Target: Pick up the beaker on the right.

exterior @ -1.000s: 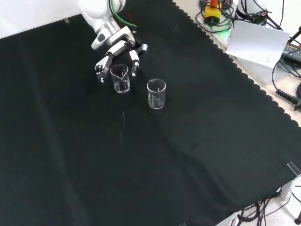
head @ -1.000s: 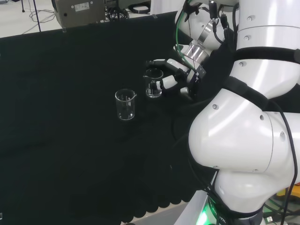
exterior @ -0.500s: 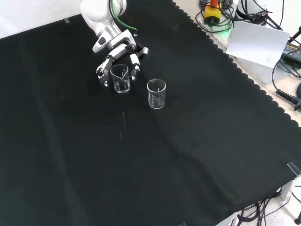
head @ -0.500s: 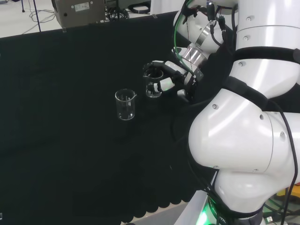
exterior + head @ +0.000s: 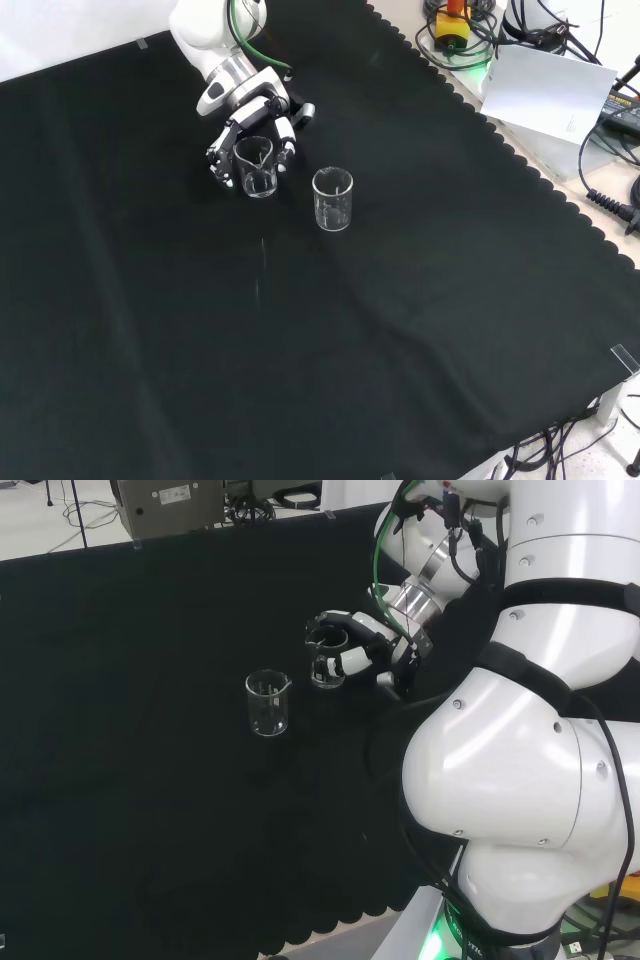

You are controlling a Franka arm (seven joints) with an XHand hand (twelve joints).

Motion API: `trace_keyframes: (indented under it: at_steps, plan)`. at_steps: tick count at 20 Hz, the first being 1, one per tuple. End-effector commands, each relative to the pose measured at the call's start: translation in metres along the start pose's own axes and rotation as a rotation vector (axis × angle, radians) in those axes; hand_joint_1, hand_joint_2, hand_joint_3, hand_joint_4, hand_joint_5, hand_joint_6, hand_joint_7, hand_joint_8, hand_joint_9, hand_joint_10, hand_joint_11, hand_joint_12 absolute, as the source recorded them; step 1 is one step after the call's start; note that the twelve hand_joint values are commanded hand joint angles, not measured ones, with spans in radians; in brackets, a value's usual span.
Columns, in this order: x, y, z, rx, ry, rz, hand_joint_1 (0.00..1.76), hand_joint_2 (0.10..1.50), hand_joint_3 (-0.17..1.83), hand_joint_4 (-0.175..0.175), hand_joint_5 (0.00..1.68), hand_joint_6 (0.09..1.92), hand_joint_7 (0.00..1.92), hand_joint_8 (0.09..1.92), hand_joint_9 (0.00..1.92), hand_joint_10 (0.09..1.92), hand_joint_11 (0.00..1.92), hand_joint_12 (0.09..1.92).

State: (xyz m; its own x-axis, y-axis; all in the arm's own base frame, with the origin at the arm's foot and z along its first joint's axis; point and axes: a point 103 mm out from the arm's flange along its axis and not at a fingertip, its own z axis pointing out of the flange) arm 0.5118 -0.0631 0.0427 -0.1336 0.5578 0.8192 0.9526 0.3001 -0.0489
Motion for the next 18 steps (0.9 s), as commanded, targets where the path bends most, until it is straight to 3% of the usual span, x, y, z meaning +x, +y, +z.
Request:
trace_keyframes:
  at_steps: [1, 11, 14, 15, 17, 18]
  plan:
    - [-0.0017, 0.0008, 0.0017, -0.005, 0.047, 0.0, 1.1, 0.5, 0.76, 0.003, 0.4, 0.86, 0.45, 0.74, 0.68, 0.54, 0.19, 1.34]
    - [-0.0015, 0.0038, 0.0065, 0.02, 0.044, 0.009, 1.1, 0.5, 0.76, 0.009, 0.44, 0.91, 0.46, 0.75, 0.69, 0.54, 0.2, 1.34]
    - [-0.0015, 0.0048, 0.0069, 0.002, 0.029, 0.03, 1.1, 0.52, 0.77, 0.015, 0.51, 0.94, 0.48, 0.75, 0.7, 0.54, 0.22, 1.34]
    - [-0.0014, 0.0049, 0.0061, -0.012, 0.02, 0.046, 1.09, 0.55, 0.76, 0.022, 0.58, 0.96, 0.53, 0.75, 0.72, 0.54, 0.25, 1.33]
    - [-0.0011, 0.0049, 0.0066, -0.07, -0.014, 0.092, 1.07, 0.81, 0.48, 0.082, 0.86, 0.99, 0.74, 0.74, 0.82, 0.53, 0.38, 1.31]
    - [-0.0012, 0.008, 0.0098, -0.135, -0.087, 0.162, 1.07, 0.88, 0.38, 0.083, 0.96, 0.96, 0.85, 0.73, 0.89, 0.52, 0.48, 1.27]
